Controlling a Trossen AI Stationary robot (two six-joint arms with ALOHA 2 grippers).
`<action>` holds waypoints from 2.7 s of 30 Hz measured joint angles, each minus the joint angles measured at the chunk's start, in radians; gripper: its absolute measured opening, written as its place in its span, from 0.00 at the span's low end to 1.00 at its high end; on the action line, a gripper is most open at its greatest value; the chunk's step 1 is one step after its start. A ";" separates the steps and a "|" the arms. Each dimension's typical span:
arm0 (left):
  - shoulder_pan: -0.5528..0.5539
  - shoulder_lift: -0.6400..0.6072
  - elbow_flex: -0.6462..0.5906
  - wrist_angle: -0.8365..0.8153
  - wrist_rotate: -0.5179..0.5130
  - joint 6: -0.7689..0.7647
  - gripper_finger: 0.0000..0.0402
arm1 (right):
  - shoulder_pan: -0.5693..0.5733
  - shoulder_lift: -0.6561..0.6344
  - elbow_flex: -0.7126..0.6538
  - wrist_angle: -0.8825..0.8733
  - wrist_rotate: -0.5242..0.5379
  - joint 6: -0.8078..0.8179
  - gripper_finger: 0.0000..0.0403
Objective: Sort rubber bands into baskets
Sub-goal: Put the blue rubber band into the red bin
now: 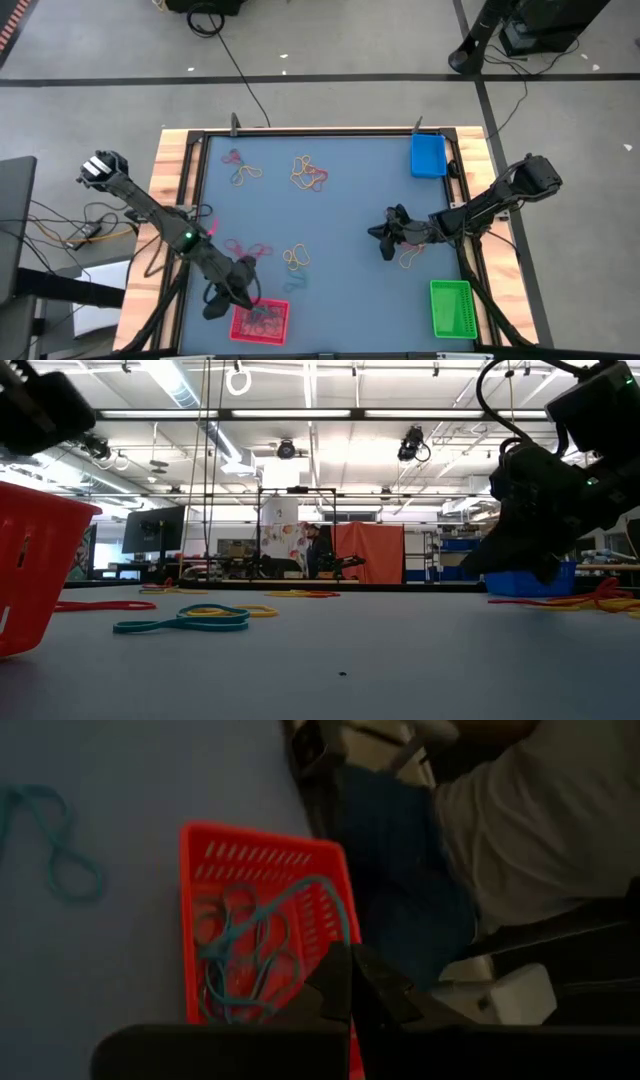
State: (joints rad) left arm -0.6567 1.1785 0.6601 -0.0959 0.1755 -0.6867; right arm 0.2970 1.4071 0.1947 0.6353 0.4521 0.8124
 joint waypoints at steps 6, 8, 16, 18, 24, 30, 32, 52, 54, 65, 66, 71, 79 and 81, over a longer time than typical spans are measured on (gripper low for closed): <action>0.000 0.045 0.000 -0.004 0.021 -0.030 0.08 | -0.015 0.000 0.000 0.000 0.002 0.000 0.10; 0.002 0.046 0.000 -0.005 0.020 -0.043 0.13 | -0.019 0.000 0.000 0.000 -0.004 0.000 0.10; 0.026 0.046 0.007 -0.089 -0.011 -0.020 0.33 | -0.020 0.000 0.000 0.000 -0.007 0.006 0.10; 0.054 0.046 0.032 -0.216 -0.075 0.013 0.34 | -0.020 0.000 0.000 0.000 -0.006 0.008 0.10; 0.204 0.046 0.142 -0.656 -0.466 -0.046 0.34 | -0.028 0.000 0.000 -0.001 0.002 0.004 0.10; 0.464 0.045 0.193 -0.801 -0.545 0.005 0.34 | -0.037 0.000 0.000 -0.001 0.000 0.023 0.10; 0.552 0.045 0.193 -0.798 -0.542 0.106 0.34 | -0.030 0.000 0.000 -0.002 0.000 0.023 0.10; 1.458 0.117 0.055 -0.348 -0.374 0.494 0.34 | 0.010 0.000 0.000 -0.006 0.001 -0.018 0.10; 1.471 0.148 0.055 -0.338 -0.375 0.490 0.34 | 0.010 0.000 0.000 -0.006 0.001 -0.018 0.10; 1.482 0.339 0.055 -0.314 -0.400 0.501 0.34 | 0.008 0.000 0.000 -0.006 0.024 -0.004 0.10; 1.487 0.345 0.055 -0.309 -0.400 0.502 0.34 | 0.008 0.000 0.000 -0.006 0.026 -0.005 0.10; 1.514 0.350 0.056 -0.298 -0.398 0.518 0.34 | 0.008 0.000 0.000 -0.006 0.026 -0.010 0.10; 1.541 0.351 0.055 -0.290 -0.354 0.494 0.25 | 0.011 0.000 0.000 -0.006 0.026 -0.004 0.10; 1.540 0.351 0.055 -0.290 -0.326 0.492 0.21 | 0.011 0.000 0.000 -0.005 0.026 -0.004 0.10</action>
State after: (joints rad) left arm 0.8838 1.5299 0.7155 -0.3862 -0.1506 -0.1944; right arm 0.3084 1.4071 0.1947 0.6300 0.4782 0.8085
